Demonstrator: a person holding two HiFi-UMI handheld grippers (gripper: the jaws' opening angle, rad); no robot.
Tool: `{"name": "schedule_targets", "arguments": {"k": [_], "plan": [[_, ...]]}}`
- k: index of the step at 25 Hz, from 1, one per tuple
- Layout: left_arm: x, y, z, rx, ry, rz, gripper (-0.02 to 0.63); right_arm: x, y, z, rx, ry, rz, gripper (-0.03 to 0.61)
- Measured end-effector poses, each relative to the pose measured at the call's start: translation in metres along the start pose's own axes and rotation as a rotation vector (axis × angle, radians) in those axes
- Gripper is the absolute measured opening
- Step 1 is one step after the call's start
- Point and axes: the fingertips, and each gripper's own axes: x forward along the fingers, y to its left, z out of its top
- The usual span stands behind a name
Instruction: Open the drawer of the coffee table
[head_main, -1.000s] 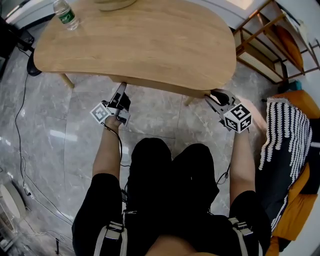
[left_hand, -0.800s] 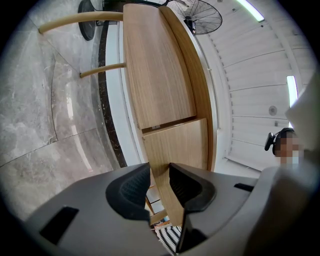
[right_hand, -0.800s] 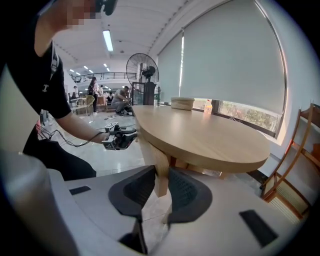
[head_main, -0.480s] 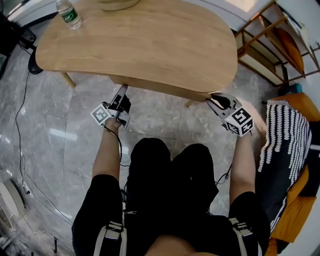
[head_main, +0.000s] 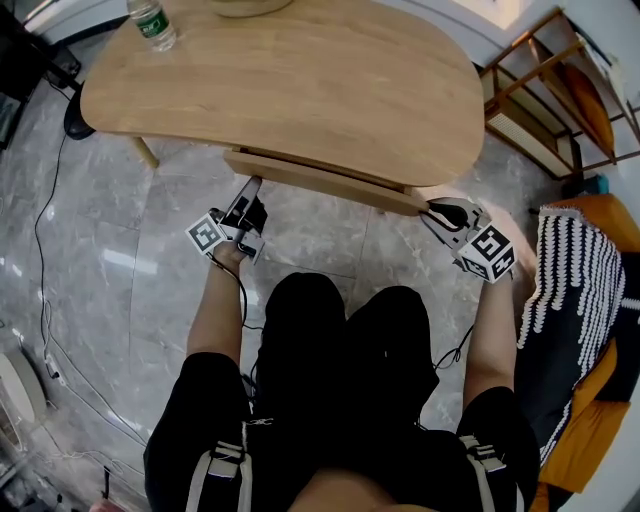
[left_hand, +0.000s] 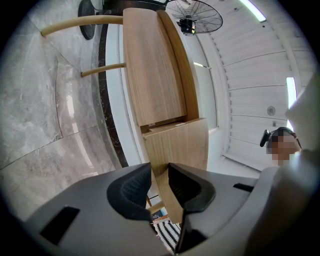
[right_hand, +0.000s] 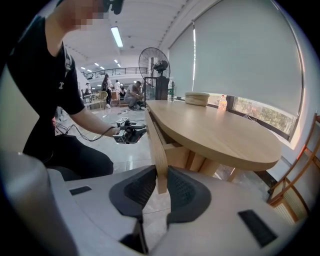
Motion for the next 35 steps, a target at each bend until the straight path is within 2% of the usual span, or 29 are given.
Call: {"name": "schedule_targets", "arguments": {"k": [7,11,25,28,29,31,33,35], "plan": [[-0.033,-0.007,-0.010,0.004,0.021,0.000,0.121,-0.007,0.034,-0.003,0.004,0.004,0.078,0.089],[-0.050,-0.012,-0.016,0.022,0.035,0.006,0.121,-0.011,0.052,-0.006,-0.011,0.014,0.093,0.089],[-0.064,-0.021,-0.023,0.030,0.043,0.038,0.123,-0.017,0.069,-0.009,0.089,-0.051,0.047,0.098],[-0.064,-0.024,-0.023,0.042,0.043,0.079,0.130,-0.018,0.070,-0.009,0.111,-0.055,0.018,0.103],[-0.066,-0.024,-0.024,0.048,0.042,0.110,0.156,-0.020,0.070,-0.008,0.119,-0.055,0.005,0.103],[-0.076,-0.020,-0.021,0.095,0.050,0.207,0.160,-0.026,0.070,-0.007,0.149,-0.070,-0.020,0.106],[-0.087,-0.019,-0.009,0.222,0.082,0.307,0.163,-0.035,0.068,-0.001,0.208,-0.136,-0.034,0.104],[-0.092,-0.033,0.007,0.360,0.111,0.342,0.160,-0.049,0.063,0.014,0.293,-0.262,-0.043,0.097]]}}
